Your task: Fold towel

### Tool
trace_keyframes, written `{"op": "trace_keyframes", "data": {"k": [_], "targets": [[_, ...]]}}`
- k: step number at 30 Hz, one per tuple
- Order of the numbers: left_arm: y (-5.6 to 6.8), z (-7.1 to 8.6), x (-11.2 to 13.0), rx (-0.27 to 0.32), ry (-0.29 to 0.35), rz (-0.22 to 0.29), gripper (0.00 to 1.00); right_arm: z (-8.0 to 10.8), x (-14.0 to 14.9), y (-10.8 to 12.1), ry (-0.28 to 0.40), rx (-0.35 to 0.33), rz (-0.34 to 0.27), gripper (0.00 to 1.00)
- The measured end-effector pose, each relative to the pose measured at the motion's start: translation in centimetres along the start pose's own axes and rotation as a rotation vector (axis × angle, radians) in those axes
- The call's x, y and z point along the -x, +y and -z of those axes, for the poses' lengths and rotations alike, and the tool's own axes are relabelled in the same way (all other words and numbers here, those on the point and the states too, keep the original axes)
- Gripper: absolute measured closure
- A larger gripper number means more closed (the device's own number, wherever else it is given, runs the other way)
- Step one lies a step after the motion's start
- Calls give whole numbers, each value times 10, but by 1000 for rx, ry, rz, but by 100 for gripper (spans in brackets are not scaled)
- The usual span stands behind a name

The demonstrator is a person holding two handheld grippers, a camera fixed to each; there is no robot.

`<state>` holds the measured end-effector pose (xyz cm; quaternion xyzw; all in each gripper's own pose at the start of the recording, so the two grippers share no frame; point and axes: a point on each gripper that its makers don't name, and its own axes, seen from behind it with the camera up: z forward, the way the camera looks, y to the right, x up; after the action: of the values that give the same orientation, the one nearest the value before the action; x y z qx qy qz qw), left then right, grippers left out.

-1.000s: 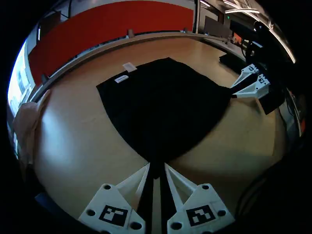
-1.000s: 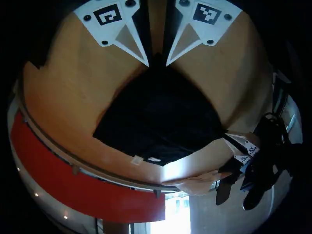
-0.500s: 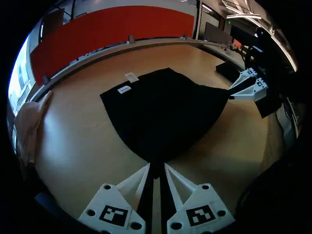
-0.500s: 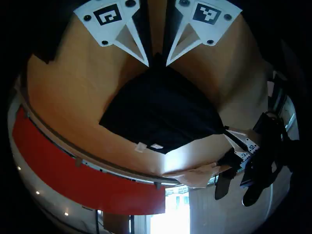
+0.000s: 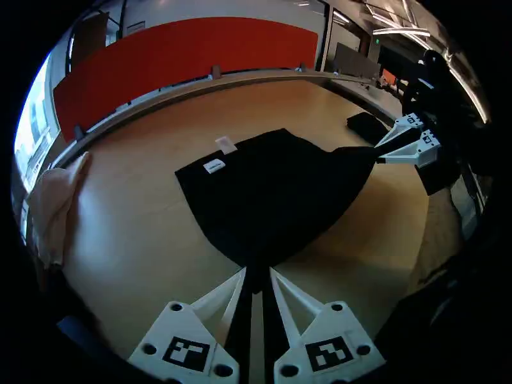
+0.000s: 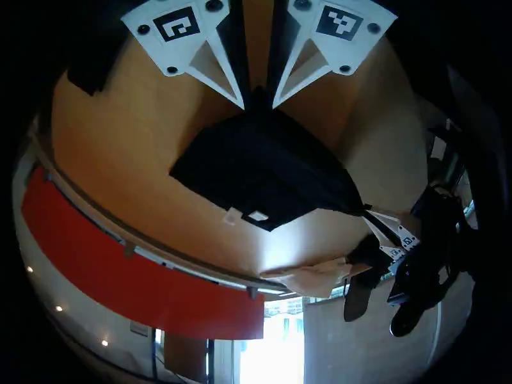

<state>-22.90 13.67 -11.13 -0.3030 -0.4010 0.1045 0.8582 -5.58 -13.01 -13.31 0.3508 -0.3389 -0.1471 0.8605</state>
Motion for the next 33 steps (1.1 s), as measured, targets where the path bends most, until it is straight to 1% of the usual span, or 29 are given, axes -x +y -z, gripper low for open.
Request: {"op": "trace_keyframes", "data": {"k": [5, 11, 17, 23, 33], "targets": [[5, 13, -6, 13, 6, 18, 90, 13, -8, -2, 12, -1, 0, 84], [9, 26, -11, 15, 9, 22, 90, 25, -15, -6, 19, -7, 1, 84], [16, 38, -13, 23, 7, 28, 90, 36, -19, -10, 20, -13, 3, 84], [21, 47, -14, 34, 4, 44, 90, 45, -21, -17, 22, -19, -4, 84], [29, 60, -13, 47, -1, 43, 90, 60, -21, -26, 15, -26, 1, 84]]}}
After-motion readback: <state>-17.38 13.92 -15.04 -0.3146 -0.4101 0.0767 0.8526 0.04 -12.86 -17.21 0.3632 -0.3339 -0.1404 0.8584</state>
